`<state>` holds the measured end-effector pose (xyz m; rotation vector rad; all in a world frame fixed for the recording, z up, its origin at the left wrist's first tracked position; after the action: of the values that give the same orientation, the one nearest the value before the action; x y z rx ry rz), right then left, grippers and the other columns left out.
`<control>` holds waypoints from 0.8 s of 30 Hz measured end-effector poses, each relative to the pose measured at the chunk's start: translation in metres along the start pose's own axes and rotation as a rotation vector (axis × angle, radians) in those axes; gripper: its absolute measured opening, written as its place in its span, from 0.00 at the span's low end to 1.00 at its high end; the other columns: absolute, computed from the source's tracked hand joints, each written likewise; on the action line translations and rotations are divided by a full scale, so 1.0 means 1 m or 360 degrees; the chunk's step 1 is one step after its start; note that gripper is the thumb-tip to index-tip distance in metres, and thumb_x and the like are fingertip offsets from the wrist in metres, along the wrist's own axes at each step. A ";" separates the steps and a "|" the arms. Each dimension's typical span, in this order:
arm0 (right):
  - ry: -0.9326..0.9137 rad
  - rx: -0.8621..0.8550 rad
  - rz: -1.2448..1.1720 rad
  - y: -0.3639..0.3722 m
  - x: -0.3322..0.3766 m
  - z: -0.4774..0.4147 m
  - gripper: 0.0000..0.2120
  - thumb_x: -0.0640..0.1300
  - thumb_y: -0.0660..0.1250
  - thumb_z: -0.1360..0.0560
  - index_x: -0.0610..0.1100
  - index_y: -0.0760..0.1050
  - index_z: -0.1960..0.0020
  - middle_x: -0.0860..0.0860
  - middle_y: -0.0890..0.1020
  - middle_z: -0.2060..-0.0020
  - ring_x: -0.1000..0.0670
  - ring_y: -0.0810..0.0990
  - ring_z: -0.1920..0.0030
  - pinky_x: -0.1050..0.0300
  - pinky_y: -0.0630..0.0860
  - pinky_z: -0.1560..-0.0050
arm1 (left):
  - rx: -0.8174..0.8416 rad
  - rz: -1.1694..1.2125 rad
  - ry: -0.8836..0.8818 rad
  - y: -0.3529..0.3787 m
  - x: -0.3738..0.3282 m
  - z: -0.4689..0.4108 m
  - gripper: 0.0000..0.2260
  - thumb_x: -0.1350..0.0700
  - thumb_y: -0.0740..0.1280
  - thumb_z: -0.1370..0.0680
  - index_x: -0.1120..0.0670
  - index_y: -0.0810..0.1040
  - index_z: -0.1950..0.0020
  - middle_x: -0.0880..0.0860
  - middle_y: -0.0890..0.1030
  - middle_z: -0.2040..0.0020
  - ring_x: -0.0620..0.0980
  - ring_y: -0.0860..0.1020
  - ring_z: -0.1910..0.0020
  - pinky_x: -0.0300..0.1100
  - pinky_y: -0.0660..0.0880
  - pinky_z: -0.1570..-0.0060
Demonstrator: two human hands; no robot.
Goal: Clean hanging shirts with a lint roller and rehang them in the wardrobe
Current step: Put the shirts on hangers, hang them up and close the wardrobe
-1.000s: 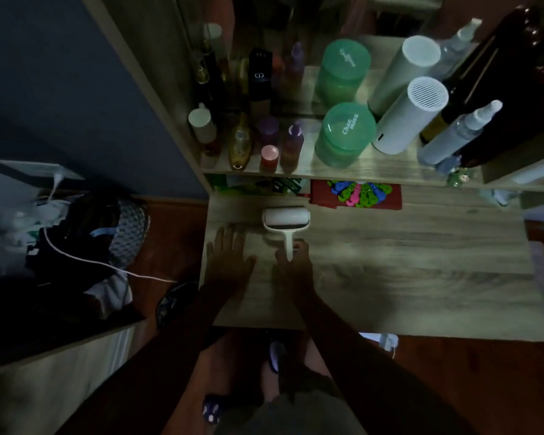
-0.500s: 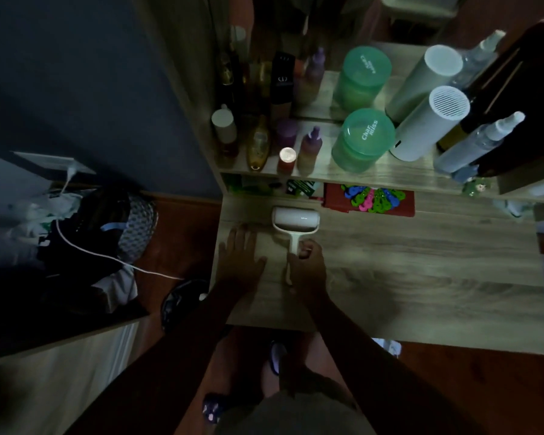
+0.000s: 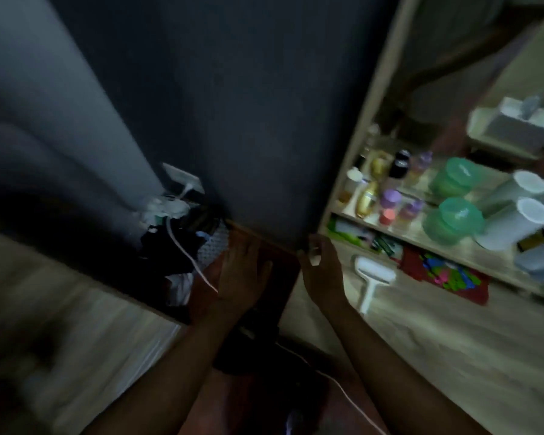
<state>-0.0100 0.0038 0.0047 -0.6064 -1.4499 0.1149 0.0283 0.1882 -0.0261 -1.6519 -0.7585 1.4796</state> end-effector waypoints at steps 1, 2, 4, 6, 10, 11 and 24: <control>-0.0126 0.0084 -0.0017 0.019 0.035 0.002 0.18 0.45 0.69 0.25 0.40 0.74 0.38 0.45 0.79 0.45 0.46 0.79 0.45 0.53 0.75 0.44 | -0.0129 0.0004 -0.0013 -0.041 0.013 0.006 0.22 0.39 0.58 0.20 0.49 0.72 0.31 0.52 0.74 0.33 0.54 0.73 0.33 0.52 0.71 0.34; -0.0269 0.0165 -0.0040 0.037 0.073 0.005 0.19 0.48 0.68 0.25 0.41 0.75 0.38 0.45 0.80 0.44 0.48 0.79 0.44 0.53 0.75 0.42 | -0.0293 -0.0084 0.0044 -0.086 0.025 0.014 0.21 0.42 0.62 0.21 0.51 0.73 0.33 0.54 0.75 0.34 0.54 0.73 0.34 0.52 0.70 0.34; -0.0499 0.0301 -0.0147 0.072 0.155 0.017 0.19 0.50 0.67 0.25 0.44 0.76 0.37 0.47 0.80 0.42 0.51 0.79 0.43 0.51 0.76 0.41 | -0.0592 -0.0196 0.0094 -0.178 0.043 0.041 0.23 0.45 0.66 0.23 0.55 0.73 0.32 0.56 0.75 0.34 0.55 0.72 0.35 0.53 0.70 0.34; -0.0763 0.0418 -0.0235 0.104 0.239 0.034 0.17 0.47 0.68 0.24 0.49 0.75 0.36 0.51 0.79 0.41 0.55 0.78 0.43 0.48 0.78 0.42 | -0.0851 -0.0333 0.0055 -0.273 0.055 0.077 0.25 0.44 0.64 0.23 0.55 0.72 0.30 0.55 0.74 0.33 0.55 0.72 0.35 0.54 0.70 0.34; -0.1420 0.0626 -0.0320 0.147 0.411 0.092 0.17 0.44 0.66 0.21 0.48 0.73 0.33 0.52 0.77 0.40 0.54 0.77 0.40 0.49 0.78 0.41 | -0.1262 -0.0692 0.0033 -0.443 0.077 0.158 0.25 0.44 0.64 0.22 0.56 0.71 0.30 0.56 0.74 0.34 0.56 0.72 0.34 0.55 0.65 0.30; -0.1557 0.0669 -0.0341 0.153 0.451 0.112 0.17 0.44 0.65 0.21 0.47 0.73 0.32 0.52 0.77 0.39 0.54 0.76 0.39 0.51 0.77 0.40 | -0.1359 -0.0782 0.0041 -0.482 0.077 0.181 0.25 0.45 0.65 0.22 0.57 0.72 0.29 0.56 0.74 0.34 0.56 0.72 0.33 0.56 0.65 0.29; -0.2667 0.0670 -0.0154 0.190 0.755 0.286 0.21 0.47 0.68 0.24 0.49 0.71 0.32 0.51 0.76 0.37 0.50 0.73 0.38 0.58 0.67 0.35 | -0.1672 -0.1417 -0.0285 -0.789 0.108 0.350 0.29 0.37 0.59 0.28 0.54 0.75 0.34 0.56 0.77 0.39 0.57 0.75 0.38 0.52 0.74 0.44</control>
<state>-0.1184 0.5790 0.5918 0.0608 -2.9145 1.0035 -0.2503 0.7446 0.5809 -1.4464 -2.2641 0.5511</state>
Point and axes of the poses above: each hand's wrist, its own z-axis away from the middle knuckle, its own y-axis out of the palm, x = y × z, the point moved 4 cm from there along -z, towards the middle knuckle
